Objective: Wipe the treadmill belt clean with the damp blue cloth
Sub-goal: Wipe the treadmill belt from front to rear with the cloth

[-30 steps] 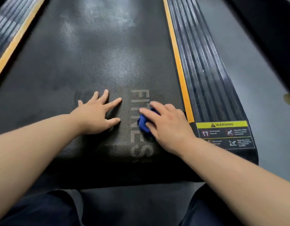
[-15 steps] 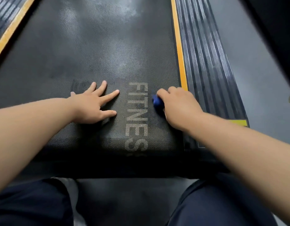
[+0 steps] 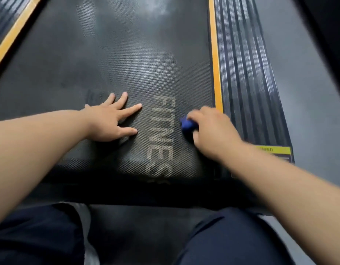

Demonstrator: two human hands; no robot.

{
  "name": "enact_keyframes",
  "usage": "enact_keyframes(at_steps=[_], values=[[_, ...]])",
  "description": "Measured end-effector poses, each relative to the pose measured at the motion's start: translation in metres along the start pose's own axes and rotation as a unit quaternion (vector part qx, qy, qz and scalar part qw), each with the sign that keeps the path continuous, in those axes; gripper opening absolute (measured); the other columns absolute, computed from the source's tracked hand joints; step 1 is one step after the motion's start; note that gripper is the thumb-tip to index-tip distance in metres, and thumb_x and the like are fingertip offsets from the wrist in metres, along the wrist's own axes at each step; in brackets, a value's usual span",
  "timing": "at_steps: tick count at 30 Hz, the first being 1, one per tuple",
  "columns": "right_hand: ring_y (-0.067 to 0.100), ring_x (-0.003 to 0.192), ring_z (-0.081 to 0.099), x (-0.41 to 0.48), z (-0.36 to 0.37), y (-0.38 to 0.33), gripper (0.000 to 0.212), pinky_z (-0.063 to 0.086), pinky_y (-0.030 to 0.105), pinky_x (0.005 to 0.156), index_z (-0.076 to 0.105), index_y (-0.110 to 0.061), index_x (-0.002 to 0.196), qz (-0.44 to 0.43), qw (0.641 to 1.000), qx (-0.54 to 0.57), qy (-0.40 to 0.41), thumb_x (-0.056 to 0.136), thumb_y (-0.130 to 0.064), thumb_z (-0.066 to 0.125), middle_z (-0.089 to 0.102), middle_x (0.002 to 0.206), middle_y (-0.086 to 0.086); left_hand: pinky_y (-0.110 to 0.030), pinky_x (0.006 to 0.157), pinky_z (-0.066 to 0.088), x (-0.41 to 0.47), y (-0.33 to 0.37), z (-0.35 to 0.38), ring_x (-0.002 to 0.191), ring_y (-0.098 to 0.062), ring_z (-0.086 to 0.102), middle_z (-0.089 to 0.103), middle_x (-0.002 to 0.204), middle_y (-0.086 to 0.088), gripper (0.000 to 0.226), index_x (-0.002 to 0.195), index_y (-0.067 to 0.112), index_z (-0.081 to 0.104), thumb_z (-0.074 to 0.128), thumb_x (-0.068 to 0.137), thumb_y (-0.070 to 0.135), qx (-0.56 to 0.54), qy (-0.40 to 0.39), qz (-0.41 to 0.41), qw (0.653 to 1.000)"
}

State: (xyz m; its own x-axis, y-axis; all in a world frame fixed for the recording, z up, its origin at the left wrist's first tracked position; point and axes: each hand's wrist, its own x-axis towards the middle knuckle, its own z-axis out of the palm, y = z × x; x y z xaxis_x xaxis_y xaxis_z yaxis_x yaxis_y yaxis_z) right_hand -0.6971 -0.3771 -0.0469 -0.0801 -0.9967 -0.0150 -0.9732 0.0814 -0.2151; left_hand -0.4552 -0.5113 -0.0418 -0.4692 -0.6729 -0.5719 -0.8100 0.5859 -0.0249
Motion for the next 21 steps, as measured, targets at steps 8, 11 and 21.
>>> enact_keyframes(at_steps=[8, 11, 21], values=[[0.029, 0.110, 0.047, 0.040, -0.006, 0.014, 0.031, 0.038, 0.038, 0.087, 0.055, -0.028, 0.117, 0.012, 0.999, -0.046, -0.007, 0.088, -0.020, 0.049, 0.054, 0.116, 0.003, -0.052, 0.116, 0.015, 0.003, -0.002, -0.010, 0.145, -0.019, -0.015, -0.023, 0.155, 0.014, 0.078, 0.135, 0.064, -0.011, 0.041, 0.078, 0.076, -0.023, -0.029, 0.004, 0.999], [0.030, 0.108, 0.049, 0.055, 0.000, 0.021, 0.031, 0.037, 0.038, 0.084, 0.055, -0.028, 0.117, 0.059, 0.997, -0.042, 0.023, 0.089, -0.017, 0.048, 0.055, 0.114, 0.004, -0.047, 0.117, 0.015, 0.004, -0.003, -0.011, 0.146, -0.019, -0.013, -0.022, 0.155, 0.014, 0.079, 0.137, 0.062, -0.008, 0.042, 0.077, 0.076, -0.016, -0.020, 0.011, 1.000], [0.032, 0.090, 0.053, -0.005, 0.017, -0.008, 0.033, 0.046, 0.042, 0.075, 0.064, -0.026, 0.105, -0.033, 0.996, 0.075, 0.046, 0.075, -0.015, 0.056, 0.061, 0.098, 0.001, -0.053, 0.115, 0.019, 0.004, -0.005, -0.014, 0.145, -0.020, -0.014, -0.022, 0.156, 0.012, 0.081, 0.139, 0.061, -0.005, 0.046, 0.078, 0.074, -0.039, -0.024, 0.018, 0.999]])
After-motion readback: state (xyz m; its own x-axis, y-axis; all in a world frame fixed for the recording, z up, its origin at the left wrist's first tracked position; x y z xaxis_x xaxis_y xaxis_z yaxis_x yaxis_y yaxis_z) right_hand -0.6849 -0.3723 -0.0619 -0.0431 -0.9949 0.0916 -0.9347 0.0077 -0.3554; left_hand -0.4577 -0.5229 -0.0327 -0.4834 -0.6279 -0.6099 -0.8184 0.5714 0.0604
